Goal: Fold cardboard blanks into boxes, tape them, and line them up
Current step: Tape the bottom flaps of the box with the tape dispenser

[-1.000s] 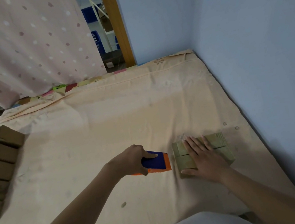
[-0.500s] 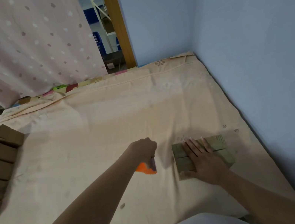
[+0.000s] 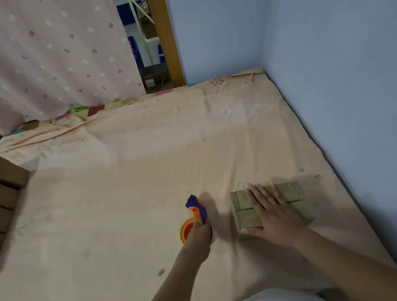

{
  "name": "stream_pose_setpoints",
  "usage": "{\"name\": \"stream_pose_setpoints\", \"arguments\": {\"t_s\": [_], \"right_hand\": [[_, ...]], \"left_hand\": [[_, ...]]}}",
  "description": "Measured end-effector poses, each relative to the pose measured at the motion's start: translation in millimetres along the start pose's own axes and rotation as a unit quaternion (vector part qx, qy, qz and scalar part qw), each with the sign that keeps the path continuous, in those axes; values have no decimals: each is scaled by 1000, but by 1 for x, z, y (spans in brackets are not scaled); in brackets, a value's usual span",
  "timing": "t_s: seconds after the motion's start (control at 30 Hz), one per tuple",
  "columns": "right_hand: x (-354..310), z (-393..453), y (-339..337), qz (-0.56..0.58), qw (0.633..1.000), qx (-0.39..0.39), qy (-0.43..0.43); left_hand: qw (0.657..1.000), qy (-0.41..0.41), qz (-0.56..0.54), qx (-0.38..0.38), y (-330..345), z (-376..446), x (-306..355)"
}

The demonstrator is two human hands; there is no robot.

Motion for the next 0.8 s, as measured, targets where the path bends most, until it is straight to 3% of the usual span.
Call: {"name": "stream_pose_setpoints", "arguments": {"t_s": [0.07,0.13,0.23,0.37,0.63,0.8], "right_hand": [[-1,0,-1,0,1000,-3,5],[-1,1,-1,-1,1000,-16,8],[0,1,-2,-6,999,-29,13],[1,1,0,-2,999,-31,7],[0,2,0,16,999,-30,-2],[3,3,-2,29,997,-66,-1]], "left_hand": [[997,-40,-39,43,6,2,2],[980,-91,-108,142,-5,-1,10],[945,-54,-235,220,-34,-16,41],[920,-51,-359,151,-39,-16,69],[884,-114,-447,77,-29,-7,78],[907,-132,-392,85,-31,2,85]]}}
Point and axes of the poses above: each hand's wrist, its own z-axis towards the middle knuckle, its own y-axis out of the palm, x = y × z, the point moved 3 cm from there along z, towards the middle knuckle, and after that the axes turned 2 degrees about -x, right-handed, at the moved point
